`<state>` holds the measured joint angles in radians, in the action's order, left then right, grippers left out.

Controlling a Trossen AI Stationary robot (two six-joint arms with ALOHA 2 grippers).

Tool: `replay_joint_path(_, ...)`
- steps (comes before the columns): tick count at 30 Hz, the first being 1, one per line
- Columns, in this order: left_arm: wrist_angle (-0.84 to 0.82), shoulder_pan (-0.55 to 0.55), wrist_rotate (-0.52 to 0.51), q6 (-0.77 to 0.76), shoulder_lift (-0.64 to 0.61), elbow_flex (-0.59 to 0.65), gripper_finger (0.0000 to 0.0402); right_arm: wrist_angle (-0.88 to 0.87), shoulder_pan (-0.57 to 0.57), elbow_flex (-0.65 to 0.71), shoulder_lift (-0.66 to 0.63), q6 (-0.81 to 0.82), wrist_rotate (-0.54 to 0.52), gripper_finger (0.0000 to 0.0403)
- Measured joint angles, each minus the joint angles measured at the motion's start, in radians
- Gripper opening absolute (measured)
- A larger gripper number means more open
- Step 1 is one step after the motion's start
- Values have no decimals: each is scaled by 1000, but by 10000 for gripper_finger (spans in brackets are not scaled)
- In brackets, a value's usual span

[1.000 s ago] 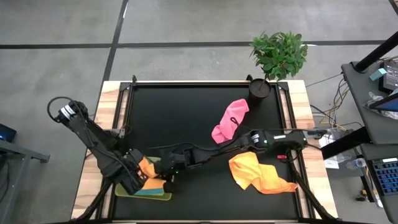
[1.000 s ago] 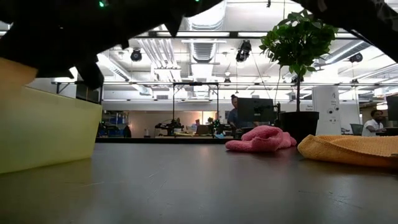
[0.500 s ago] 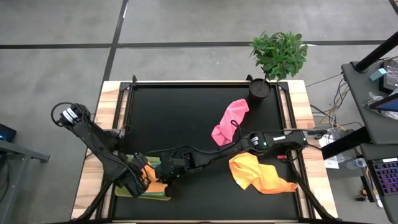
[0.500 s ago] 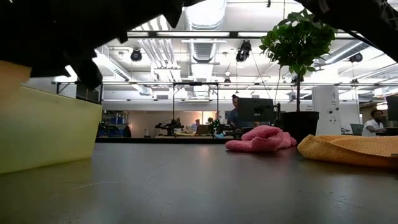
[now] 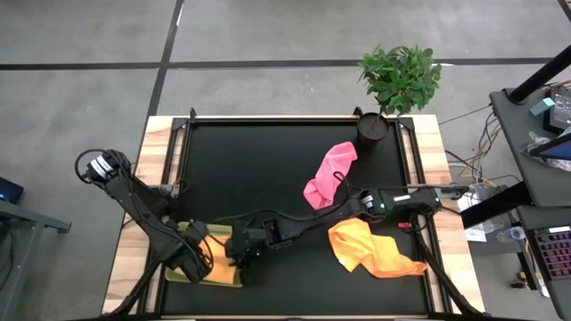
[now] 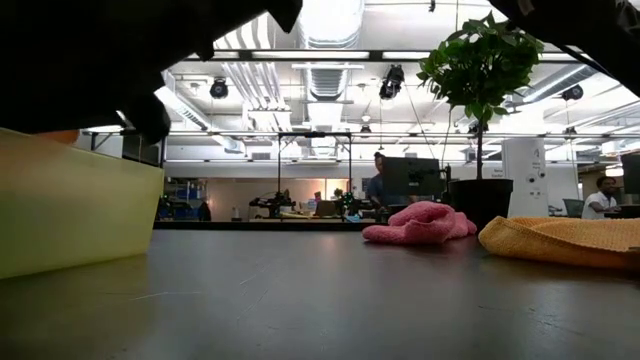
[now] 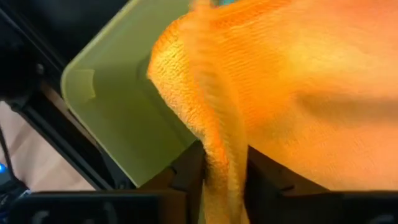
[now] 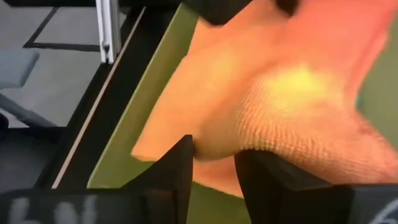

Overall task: Fold microfiber towels
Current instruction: Put the folded orange microfiber towel into the yellow bin

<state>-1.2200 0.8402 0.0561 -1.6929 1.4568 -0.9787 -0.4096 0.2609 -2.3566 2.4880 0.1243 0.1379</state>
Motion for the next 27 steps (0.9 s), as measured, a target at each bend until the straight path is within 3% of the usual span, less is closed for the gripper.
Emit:
replay_joint_path(10, -6, 0, 14, -2, -12, -29, 179, -125, -39, 0, -66, -6, -8, 125)
replay_joint_path(15, -41, 0, 14, -2, -39, -59, 209, -185, -41, 0, -94, -19, -9, 119)
replay_joint_path(20, -32, 4, -8, 32, -49, -75, 206, -69, -18, 1, -74, -61, -9, 90)
replay_joint_path(27, 176, 12, -83, 127, -20, -13, 156, 105, -8, 3, 8, -148, 23, 15)
